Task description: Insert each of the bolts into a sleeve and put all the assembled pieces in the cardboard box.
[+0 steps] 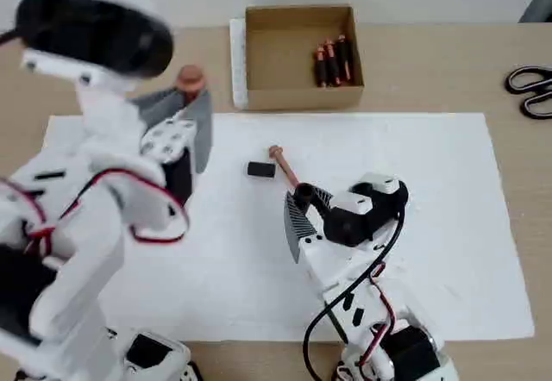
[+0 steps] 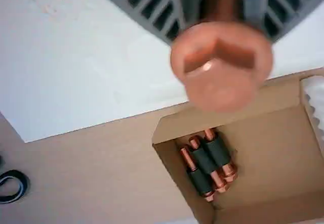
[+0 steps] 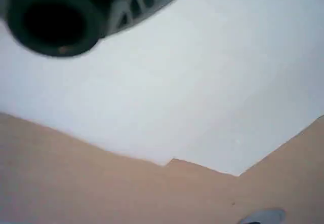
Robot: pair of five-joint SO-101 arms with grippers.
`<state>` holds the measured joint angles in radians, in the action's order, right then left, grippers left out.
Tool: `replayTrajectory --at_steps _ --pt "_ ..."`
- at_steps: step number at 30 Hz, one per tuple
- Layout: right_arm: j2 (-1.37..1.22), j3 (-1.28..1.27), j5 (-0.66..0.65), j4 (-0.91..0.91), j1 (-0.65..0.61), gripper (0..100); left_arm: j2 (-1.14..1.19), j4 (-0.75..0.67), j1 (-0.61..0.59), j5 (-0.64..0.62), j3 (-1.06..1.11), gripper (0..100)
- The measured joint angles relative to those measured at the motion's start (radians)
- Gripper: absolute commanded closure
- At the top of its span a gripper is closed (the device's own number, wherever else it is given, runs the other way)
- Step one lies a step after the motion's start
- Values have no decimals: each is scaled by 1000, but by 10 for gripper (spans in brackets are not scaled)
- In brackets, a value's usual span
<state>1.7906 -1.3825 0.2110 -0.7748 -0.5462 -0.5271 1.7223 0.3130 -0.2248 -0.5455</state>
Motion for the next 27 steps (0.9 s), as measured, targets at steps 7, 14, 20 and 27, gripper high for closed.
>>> replayTrajectory --at_steps 7,14,20,27 --pt "0 -17 0 0 -3 995 -169 -278 -11 -61 517 994" --pt "2 -15 0 0 -3 995 -298 -690 64 37 991 994" --pt "2 -15 0 0 0 995 -322 -753 143 100 1053 994" --pt "2 -15 0 0 -6 995 -325 -770 149 -46 1053 994"
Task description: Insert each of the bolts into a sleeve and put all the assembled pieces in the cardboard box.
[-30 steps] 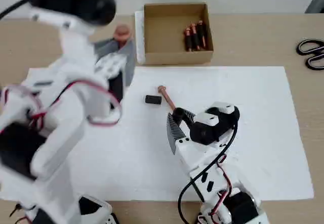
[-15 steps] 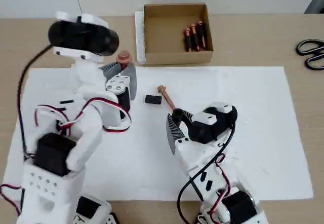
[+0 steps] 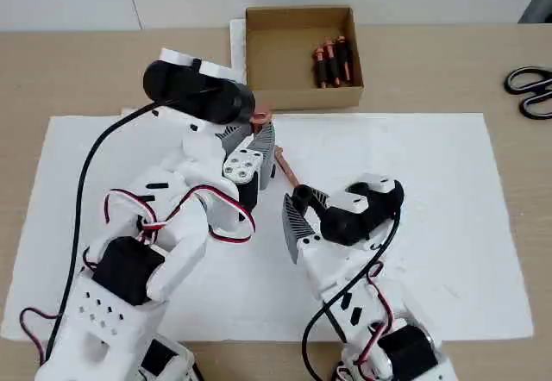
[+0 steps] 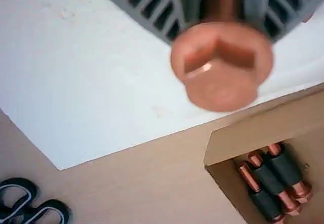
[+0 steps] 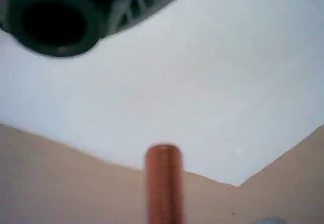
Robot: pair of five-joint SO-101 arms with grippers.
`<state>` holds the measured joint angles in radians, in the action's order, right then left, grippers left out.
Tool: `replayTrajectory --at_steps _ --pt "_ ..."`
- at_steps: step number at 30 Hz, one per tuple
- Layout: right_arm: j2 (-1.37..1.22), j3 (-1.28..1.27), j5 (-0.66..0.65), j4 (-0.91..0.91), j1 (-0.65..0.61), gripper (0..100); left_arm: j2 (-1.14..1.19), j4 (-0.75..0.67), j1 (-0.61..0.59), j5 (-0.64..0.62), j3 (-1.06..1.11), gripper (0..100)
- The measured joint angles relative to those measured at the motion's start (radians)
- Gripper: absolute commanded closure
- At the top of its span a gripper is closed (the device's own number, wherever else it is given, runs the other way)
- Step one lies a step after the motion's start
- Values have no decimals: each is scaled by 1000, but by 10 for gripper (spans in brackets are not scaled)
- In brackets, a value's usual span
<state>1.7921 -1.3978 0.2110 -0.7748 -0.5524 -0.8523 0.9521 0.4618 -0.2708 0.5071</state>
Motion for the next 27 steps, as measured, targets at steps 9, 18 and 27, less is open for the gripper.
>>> replayTrajectory --at_steps 9,18,27 --pt "-2 -3 0 0 0 995 -6 12 41 -130 0 994" --pt "-2 -3 0 0 0 995 -6 -3 68 -135 0 994" --pt "-2 -3 0 0 -49 995 -6 -3 72 -135 0 994"
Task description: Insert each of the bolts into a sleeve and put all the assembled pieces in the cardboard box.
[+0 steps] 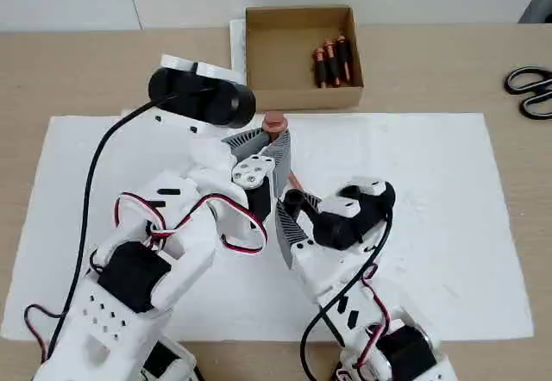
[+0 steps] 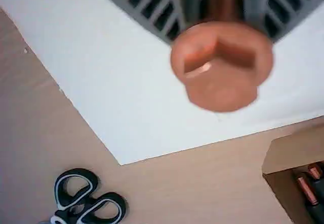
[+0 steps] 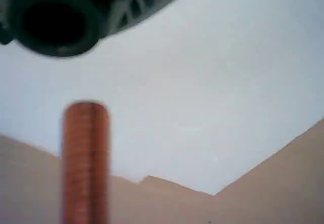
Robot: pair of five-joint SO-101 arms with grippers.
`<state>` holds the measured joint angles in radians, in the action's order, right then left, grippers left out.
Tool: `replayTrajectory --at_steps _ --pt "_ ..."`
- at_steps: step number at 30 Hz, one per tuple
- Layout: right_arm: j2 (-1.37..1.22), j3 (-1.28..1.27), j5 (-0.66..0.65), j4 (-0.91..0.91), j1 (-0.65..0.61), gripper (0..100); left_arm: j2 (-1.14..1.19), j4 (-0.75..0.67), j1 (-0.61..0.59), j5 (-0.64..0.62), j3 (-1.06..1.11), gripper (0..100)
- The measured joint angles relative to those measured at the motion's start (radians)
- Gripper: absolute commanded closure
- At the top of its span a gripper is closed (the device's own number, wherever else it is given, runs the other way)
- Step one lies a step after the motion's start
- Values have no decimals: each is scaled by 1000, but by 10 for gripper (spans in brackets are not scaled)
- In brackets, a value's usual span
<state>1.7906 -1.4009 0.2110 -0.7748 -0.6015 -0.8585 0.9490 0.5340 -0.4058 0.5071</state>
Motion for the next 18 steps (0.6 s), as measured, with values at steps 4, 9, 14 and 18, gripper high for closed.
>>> replayTrajectory --at_steps 4,9,14,18 --pt "0 0 0 0 0 995 0 0 20 26 3 994" --pt "0 0 0 0 0 995 0 -2 64 64 29 994" --pt "0 0 0 0 0 995 0 -2 66 66 29 994" --pt "0 0 0 0 -5 995 0 -2 66 66 29 994"
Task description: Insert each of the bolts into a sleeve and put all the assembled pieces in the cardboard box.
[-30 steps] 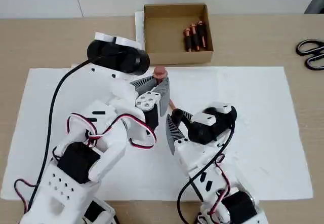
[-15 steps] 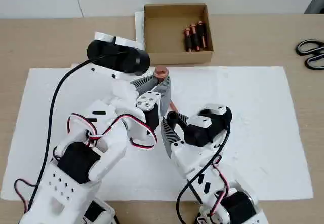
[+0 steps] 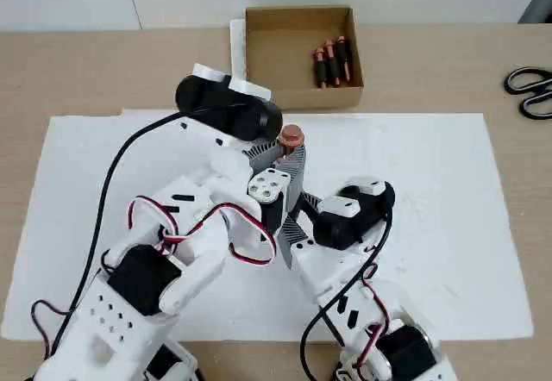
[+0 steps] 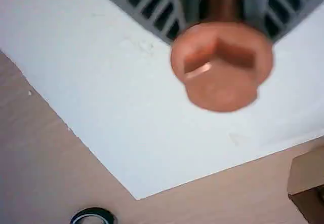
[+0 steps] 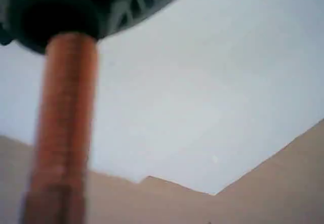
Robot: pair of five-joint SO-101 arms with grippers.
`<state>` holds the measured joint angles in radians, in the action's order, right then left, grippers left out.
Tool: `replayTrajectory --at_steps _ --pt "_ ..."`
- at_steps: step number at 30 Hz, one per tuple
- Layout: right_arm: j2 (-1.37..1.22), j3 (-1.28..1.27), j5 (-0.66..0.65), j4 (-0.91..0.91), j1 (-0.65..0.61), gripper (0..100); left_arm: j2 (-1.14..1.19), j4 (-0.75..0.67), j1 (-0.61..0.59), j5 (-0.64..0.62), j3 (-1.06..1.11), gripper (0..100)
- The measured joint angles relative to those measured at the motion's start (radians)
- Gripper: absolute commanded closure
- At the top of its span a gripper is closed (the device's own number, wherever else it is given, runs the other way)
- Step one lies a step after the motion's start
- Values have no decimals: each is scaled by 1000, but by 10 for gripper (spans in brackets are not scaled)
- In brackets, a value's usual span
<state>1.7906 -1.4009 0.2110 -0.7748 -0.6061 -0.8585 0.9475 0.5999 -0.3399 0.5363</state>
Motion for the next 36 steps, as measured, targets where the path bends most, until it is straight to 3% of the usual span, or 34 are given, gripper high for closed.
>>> replayTrajectory --at_steps 36 --pt "-3 -12 0 0 -26 995 -5 18 5 54 60 994"
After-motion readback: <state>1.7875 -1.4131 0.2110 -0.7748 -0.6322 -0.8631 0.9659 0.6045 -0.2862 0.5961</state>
